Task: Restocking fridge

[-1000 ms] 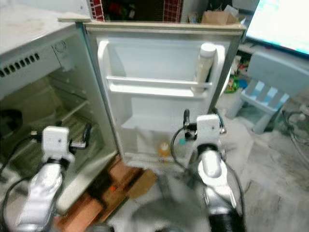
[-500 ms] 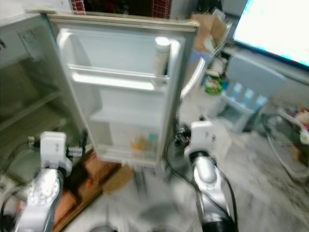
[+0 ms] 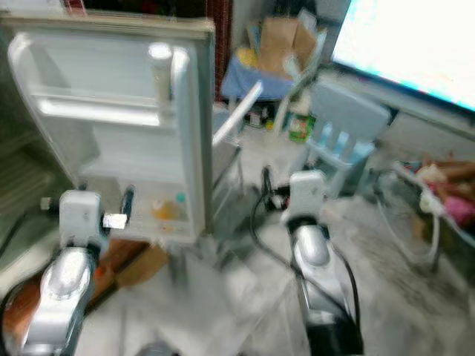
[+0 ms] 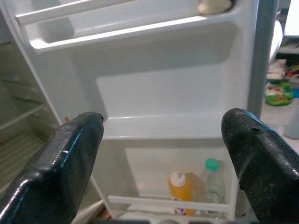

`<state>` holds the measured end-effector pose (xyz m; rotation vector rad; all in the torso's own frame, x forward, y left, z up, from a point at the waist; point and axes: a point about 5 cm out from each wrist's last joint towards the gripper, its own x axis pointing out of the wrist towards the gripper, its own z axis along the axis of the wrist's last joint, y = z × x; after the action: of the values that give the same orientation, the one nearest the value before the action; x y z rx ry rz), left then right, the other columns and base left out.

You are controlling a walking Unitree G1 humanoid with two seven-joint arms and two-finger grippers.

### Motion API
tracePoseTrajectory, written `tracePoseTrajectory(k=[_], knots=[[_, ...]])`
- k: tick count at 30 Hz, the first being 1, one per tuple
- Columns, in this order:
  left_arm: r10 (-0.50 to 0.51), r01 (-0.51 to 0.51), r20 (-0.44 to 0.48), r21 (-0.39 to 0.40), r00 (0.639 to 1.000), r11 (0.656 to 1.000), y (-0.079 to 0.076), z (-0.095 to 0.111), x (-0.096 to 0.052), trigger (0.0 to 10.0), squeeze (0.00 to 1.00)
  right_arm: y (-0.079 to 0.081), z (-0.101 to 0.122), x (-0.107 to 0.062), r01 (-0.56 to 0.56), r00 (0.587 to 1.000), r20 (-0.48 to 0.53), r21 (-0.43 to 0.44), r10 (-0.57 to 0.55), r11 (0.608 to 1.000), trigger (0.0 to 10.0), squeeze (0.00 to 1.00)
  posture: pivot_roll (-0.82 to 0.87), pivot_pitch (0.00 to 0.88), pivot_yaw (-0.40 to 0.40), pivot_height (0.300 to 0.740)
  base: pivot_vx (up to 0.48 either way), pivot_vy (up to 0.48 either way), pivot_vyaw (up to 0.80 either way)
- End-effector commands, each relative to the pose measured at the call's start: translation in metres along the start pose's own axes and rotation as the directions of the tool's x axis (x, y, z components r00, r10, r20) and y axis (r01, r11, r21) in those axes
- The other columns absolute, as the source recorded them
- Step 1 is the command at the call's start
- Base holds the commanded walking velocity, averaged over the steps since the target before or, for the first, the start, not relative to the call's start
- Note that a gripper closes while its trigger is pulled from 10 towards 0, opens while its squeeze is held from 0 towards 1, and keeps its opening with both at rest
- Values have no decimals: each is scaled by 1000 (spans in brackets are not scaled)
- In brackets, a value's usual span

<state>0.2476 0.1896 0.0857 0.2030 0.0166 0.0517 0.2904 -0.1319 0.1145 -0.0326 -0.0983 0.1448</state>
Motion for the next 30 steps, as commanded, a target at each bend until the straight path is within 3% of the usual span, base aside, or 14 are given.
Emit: tracePoseTrajectory(k=[1, 7, 21, 30], knots=[[-19, 19, 6, -6, 1000, 1000, -8, 2, 1, 10000, 0, -6, -5, -1, -23, 998, -54, -22, 22, 999, 10000, 0, 117, 0, -7, 740, 0, -431, 0], [-12, 12, -14, 1, 1000, 1000, -7, -2, 0, 10000, 0, 0, 2, -2, -81, 997, -3, 30, 81, 996, 10000, 0, 118, 0, -8, 740, 0, -435, 0], [12, -10, -32, 38, 999, 999, -3, -4, 1, 10000, 0, 4, 11, 2, -129, 991, 46, 21, 128, 991, 10000, 0, 118, 0, -7, 740, 283, -382, 790], [30, -29, -42, 34, 999, 999, 0, -6, 2, 10000, 0, 6, 14, 4, -154, 986, 64, 25, 152, 988, 10000, 0, 121, 0, -8, 740, 396, -200, 781]])
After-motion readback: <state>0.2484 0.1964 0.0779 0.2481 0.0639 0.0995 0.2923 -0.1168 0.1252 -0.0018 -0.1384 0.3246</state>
